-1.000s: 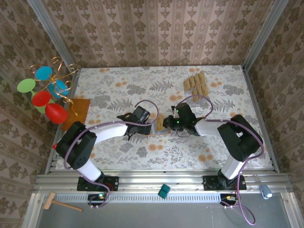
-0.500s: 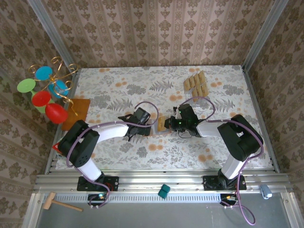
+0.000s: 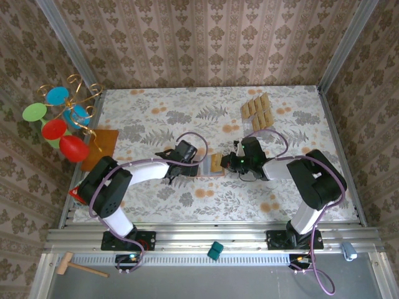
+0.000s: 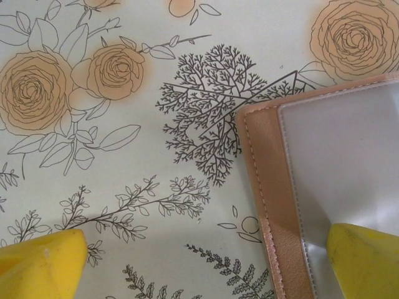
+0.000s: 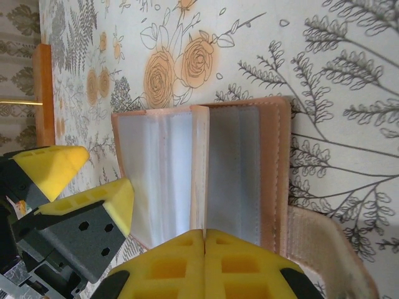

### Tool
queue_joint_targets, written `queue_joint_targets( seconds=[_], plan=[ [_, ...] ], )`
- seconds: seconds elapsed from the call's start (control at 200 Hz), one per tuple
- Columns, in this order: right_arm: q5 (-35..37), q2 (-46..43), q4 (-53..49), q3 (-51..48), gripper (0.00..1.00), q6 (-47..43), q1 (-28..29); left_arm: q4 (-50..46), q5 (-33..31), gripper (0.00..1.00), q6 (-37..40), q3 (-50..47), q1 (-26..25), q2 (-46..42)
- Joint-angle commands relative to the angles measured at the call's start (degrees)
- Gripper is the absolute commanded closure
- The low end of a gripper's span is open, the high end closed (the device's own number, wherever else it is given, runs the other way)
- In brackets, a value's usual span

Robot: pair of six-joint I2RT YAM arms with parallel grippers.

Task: Put the credit cards into the card holder

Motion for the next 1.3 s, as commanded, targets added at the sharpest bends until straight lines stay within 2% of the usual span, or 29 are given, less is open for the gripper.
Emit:
queue_joint_targets(
  seconds=[0.0,0.26,0.485,0.8,1.11,1.295],
  plan=[
    [-0.3,0.4,-0.2,-1.2,1.00,-0.1,-0.6,-2.3,-0.2,0.00,0.4,-1.4,0.7,2.5],
    [0.2,2.7,2.9,-3.7,1.00,1.3,-0.7,-2.5,0.1,0.00,1.2,-0.8,1.2,3.0],
    [0.6,-0.9,2.2,-4.6,1.00,1.9,-0.7,-4.0,1.0,0.00,0.9,-1.3,1.2,0.6],
    [-1.3,-5.4,-1.6,0.0,1.00,1.3,-0.2,-5.1,1.1,0.00,1.1,-1.2,1.3,-0.2],
    [-1.5,-0.4,-0.7,4.8,1.00,1.6,3.7,-5.4,0.9,0.00,0.8,-1.3,1.2,-0.8],
    [-0.7,3.3,1.4,4.4,1.00,1.9,3.9,-5.7,0.7,0.00,0.8,-1.2,1.2,-0.8]
  ],
)
